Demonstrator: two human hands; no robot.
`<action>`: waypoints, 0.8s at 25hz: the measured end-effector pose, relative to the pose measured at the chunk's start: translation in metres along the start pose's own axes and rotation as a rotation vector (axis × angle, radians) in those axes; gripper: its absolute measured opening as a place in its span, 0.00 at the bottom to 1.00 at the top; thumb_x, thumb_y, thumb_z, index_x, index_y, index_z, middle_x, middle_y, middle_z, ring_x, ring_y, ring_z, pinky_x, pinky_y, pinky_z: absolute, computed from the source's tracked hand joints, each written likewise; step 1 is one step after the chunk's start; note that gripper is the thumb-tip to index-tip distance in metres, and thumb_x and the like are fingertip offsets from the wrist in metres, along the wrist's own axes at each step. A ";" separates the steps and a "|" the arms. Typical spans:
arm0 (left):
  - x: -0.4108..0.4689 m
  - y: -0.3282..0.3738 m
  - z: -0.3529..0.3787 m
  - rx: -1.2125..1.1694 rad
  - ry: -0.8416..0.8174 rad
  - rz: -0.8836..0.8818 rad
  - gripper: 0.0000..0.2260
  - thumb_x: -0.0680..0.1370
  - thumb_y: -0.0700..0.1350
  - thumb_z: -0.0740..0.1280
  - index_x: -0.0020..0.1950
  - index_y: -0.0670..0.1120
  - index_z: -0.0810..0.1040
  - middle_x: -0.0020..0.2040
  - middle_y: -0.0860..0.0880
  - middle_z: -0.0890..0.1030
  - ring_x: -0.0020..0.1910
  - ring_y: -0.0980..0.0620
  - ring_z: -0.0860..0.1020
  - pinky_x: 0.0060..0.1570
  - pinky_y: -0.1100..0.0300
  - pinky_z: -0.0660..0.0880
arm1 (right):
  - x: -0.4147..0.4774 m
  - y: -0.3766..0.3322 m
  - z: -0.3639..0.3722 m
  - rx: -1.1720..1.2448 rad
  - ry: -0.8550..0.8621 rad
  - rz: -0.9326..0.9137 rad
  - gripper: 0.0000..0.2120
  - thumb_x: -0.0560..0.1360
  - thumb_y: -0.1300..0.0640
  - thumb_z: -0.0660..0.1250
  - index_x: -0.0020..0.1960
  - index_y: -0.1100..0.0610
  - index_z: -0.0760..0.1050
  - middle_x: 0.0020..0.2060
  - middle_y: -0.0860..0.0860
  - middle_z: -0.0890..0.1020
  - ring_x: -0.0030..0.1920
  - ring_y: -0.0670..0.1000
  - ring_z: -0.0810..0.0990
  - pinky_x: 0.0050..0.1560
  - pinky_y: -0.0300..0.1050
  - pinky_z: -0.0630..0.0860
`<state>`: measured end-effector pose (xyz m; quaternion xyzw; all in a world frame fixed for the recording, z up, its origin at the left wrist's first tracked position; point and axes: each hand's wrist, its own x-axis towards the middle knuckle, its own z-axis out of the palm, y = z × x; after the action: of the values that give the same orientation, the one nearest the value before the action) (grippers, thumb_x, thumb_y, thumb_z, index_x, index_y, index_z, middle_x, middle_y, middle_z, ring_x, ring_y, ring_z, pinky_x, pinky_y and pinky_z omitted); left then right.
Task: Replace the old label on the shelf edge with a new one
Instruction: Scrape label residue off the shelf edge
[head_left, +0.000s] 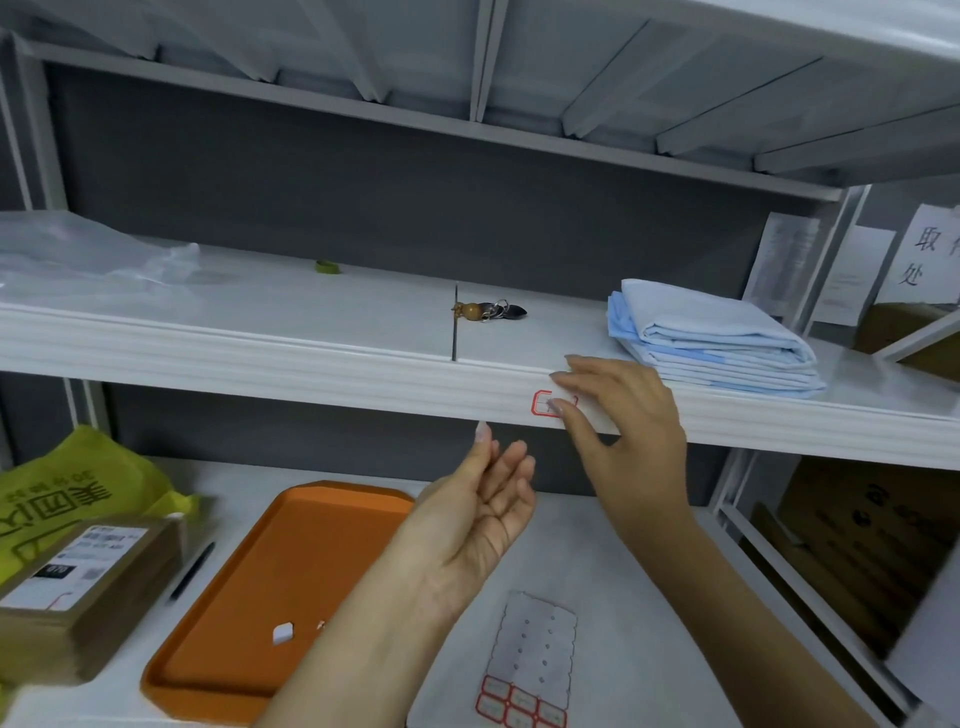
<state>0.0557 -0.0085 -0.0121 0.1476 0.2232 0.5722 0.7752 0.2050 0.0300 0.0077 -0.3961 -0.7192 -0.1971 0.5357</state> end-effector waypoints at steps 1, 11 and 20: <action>0.001 0.000 0.001 0.007 0.017 0.007 0.08 0.75 0.46 0.70 0.45 0.41 0.79 0.36 0.44 0.85 0.31 0.50 0.84 0.33 0.60 0.81 | -0.001 0.003 0.005 -0.033 0.022 -0.040 0.11 0.73 0.57 0.73 0.54 0.58 0.82 0.53 0.52 0.83 0.56 0.53 0.79 0.62 0.50 0.71; 0.005 0.004 0.001 -0.012 -0.034 -0.017 0.18 0.82 0.48 0.61 0.33 0.45 0.69 0.26 0.49 0.71 0.23 0.53 0.72 0.24 0.64 0.71 | -0.009 0.021 0.031 0.091 0.265 -0.228 0.06 0.70 0.67 0.75 0.47 0.63 0.83 0.49 0.57 0.84 0.52 0.55 0.80 0.53 0.53 0.75; 0.004 0.003 0.000 -0.030 -0.042 -0.029 0.20 0.82 0.47 0.59 0.30 0.46 0.66 0.26 0.49 0.69 0.24 0.53 0.70 0.24 0.63 0.68 | -0.010 0.023 0.038 0.054 0.286 -0.256 0.04 0.74 0.64 0.72 0.47 0.65 0.83 0.48 0.59 0.83 0.50 0.58 0.80 0.53 0.53 0.73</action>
<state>0.0547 -0.0040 -0.0114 0.1445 0.2004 0.5611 0.7900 0.2006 0.0676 -0.0181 -0.2546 -0.6854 -0.2984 0.6135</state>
